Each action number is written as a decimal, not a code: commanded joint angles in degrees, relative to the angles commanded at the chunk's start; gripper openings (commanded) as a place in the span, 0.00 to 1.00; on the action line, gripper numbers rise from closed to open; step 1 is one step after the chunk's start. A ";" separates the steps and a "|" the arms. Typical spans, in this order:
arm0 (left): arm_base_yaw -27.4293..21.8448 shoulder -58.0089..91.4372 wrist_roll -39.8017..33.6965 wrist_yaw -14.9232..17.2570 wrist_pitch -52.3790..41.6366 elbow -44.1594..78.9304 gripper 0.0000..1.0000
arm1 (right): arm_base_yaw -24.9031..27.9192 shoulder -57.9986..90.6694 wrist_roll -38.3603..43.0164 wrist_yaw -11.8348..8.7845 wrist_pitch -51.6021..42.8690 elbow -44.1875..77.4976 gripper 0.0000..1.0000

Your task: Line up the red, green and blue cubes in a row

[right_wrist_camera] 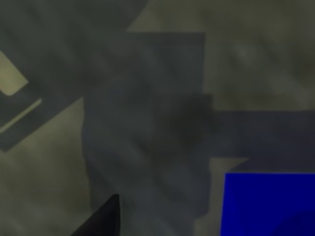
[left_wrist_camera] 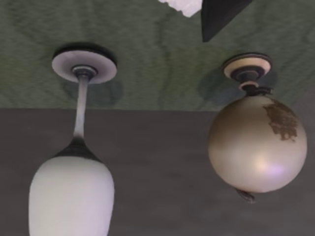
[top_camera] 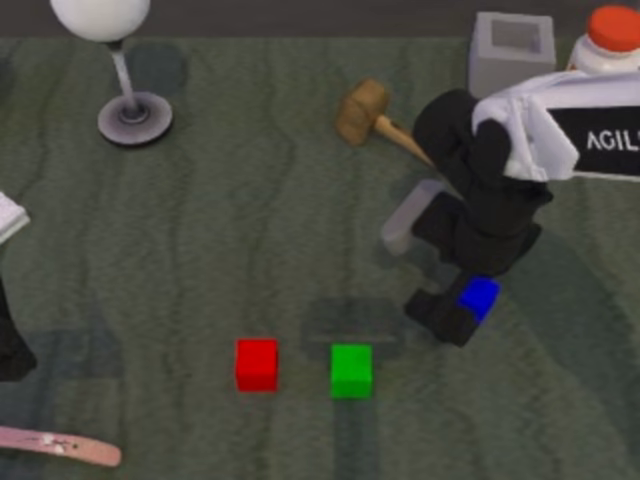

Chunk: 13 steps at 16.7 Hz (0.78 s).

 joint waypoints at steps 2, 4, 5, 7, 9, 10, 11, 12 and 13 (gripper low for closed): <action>0.00 0.00 0.00 0.00 0.00 0.00 1.00 | 0.00 0.00 0.00 0.00 0.00 0.00 0.47; 0.00 0.00 0.00 0.00 0.00 0.00 1.00 | 0.00 0.00 0.00 0.00 0.00 0.00 0.32; 0.00 0.00 0.00 0.00 0.00 0.00 1.00 | 0.00 0.00 0.00 0.00 0.00 0.00 0.25; 0.00 0.00 0.00 0.00 0.00 0.00 1.00 | 0.00 0.00 0.00 0.00 0.00 0.00 0.10; 0.00 0.00 0.00 0.00 0.00 0.00 1.00 | 0.00 0.00 0.00 0.00 0.00 0.00 0.00; 0.00 0.00 0.00 0.00 0.00 0.00 1.00 | 0.00 0.00 0.00 0.00 0.00 0.00 0.00; 0.00 0.00 0.00 0.00 0.00 0.00 1.00 | 0.00 0.00 0.00 0.00 0.00 0.00 0.00; 0.00 0.00 0.00 0.00 0.00 0.00 1.00 | 0.00 0.00 0.00 0.00 0.00 0.00 0.00; 0.00 0.00 0.00 0.00 0.00 0.00 1.00 | 0.00 0.00 0.00 0.00 0.00 0.00 0.00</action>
